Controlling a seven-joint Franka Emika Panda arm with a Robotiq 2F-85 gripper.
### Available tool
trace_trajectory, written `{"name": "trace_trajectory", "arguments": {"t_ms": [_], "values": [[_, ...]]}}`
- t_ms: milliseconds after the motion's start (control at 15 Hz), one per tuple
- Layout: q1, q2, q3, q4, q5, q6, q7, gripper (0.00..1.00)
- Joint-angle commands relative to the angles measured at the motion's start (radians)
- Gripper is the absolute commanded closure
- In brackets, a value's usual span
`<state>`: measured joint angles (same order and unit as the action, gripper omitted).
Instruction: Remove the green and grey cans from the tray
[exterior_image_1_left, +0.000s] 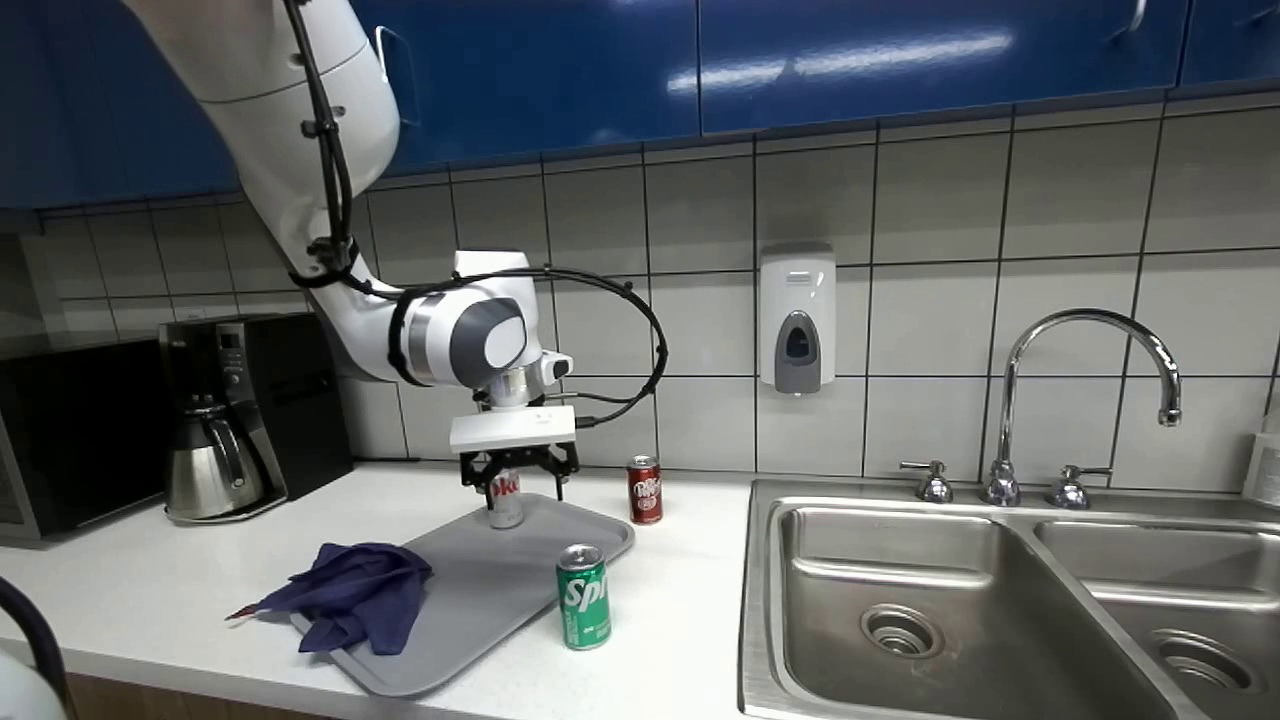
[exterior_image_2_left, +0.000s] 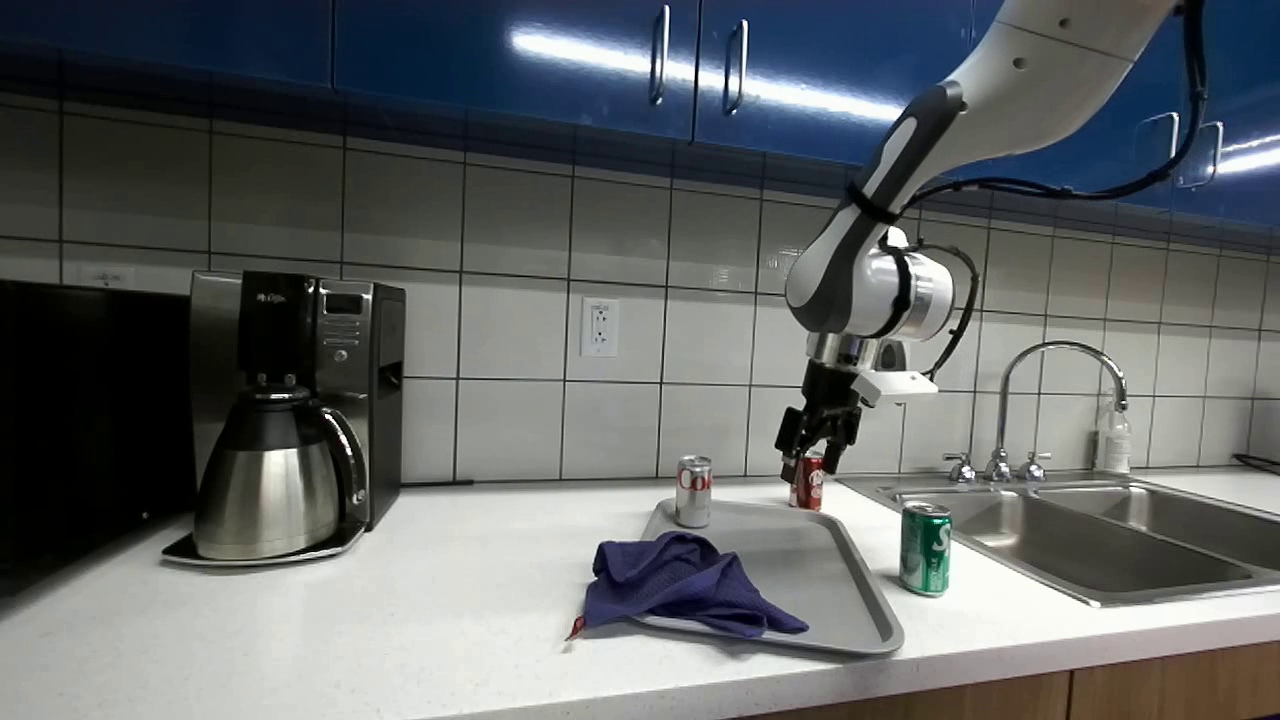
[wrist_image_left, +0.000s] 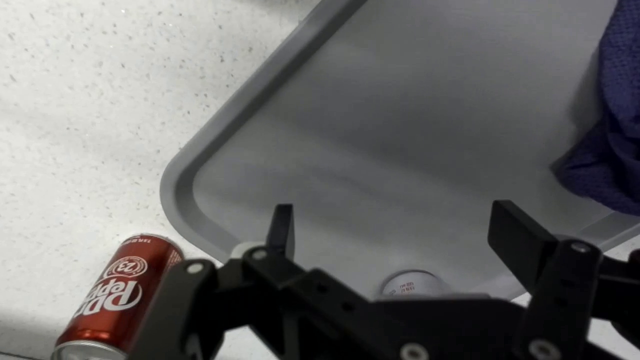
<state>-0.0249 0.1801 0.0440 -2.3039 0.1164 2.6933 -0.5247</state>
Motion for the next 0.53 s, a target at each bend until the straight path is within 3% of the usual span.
{"name": "trace_trajectory", "arguments": {"t_ms": [0,467], "values": [[-0.009,0.048,0.024,0.074,-0.019,-0.041,0.015,0.00],[-0.004,0.124,0.046,0.162,-0.050,-0.046,0.032,0.00]]}}
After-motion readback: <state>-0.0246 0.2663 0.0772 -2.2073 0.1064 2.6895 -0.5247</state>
